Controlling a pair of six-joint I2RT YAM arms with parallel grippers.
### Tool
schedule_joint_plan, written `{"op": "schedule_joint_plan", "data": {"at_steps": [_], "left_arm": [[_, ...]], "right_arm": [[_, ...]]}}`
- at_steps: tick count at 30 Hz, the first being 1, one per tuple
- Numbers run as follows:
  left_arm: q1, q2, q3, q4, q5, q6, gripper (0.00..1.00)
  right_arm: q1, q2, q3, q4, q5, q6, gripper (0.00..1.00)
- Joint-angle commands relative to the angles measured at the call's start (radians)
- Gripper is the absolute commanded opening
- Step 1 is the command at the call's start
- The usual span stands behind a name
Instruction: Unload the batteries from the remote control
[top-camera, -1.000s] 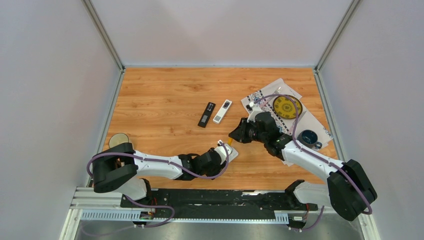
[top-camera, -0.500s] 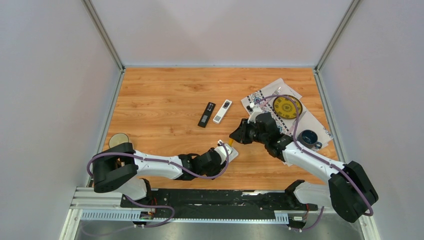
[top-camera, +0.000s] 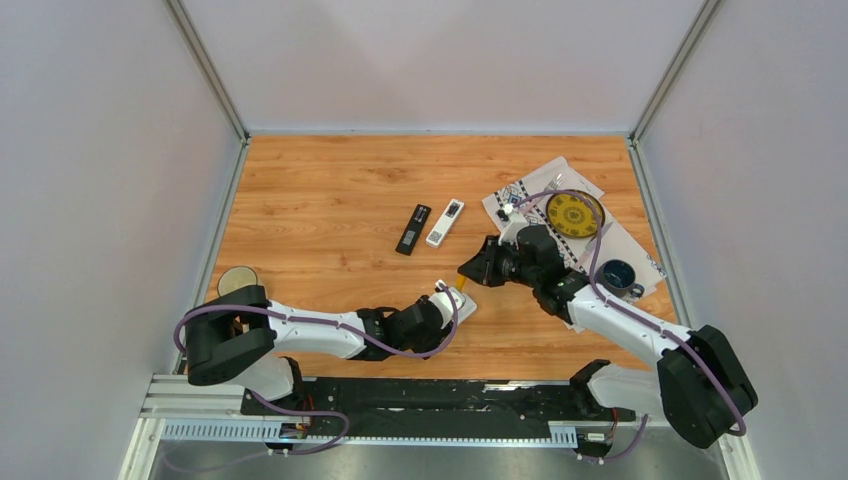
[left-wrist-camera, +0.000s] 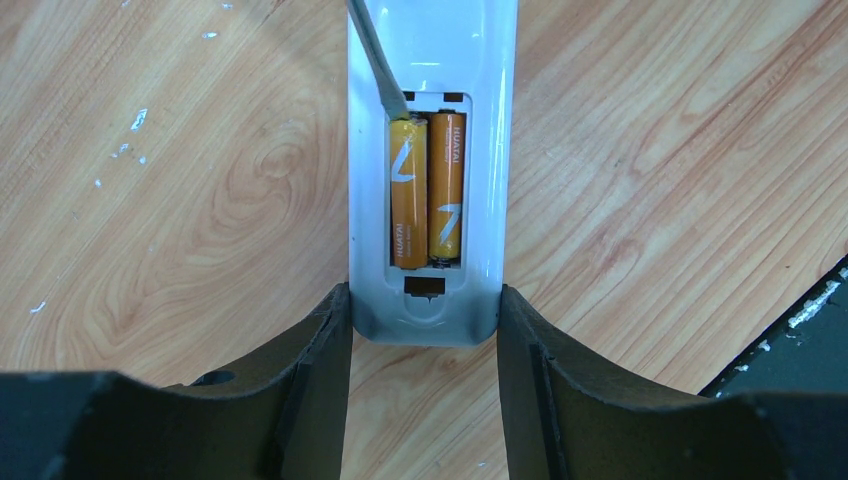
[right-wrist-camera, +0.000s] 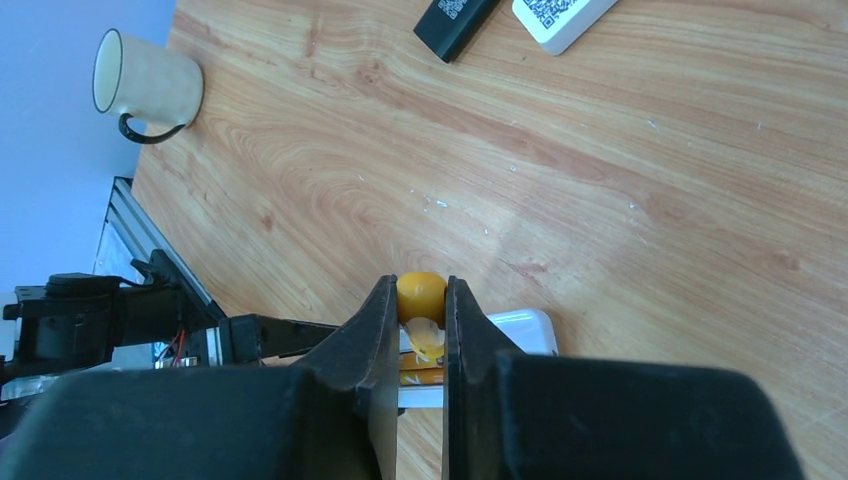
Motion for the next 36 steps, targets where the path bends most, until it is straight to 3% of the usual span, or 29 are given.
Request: {"op": "schedule_joint_plan", "data": {"at_steps": [1,17,30,32,36], "left_arm": [[0.004,0.04,0.004,-0.015,-0.007,-0.01,0.0],[0.004,0.023,-0.01,-0.013,-0.027,-0.023,0.0],[0.004,-0.011,-0.015,-0.018,-0.04,-0.02,0.0],[0.004,-0.018,-0.012,-0.024,-0.037,-0.019,0.04],[0.006,-0.035,-0.015,-0.016,-0.039,-0.014,0.01]], "right_arm": [[0.016,-0.037,0.012,0.058,-0.173,0.108,0.0],[0.014,0.03,0.017,0.188,-0.262,0.194,0.0],[-0.029,-0.017,0.095,-0.056,-0.095,0.016,0.0],[-0.038,-0.017,0.092,-0.066,-0.078,-0.004,0.0],[-0.041,-0.011,0.089,-0.083,-0.038,-0.032,0.0]]}}
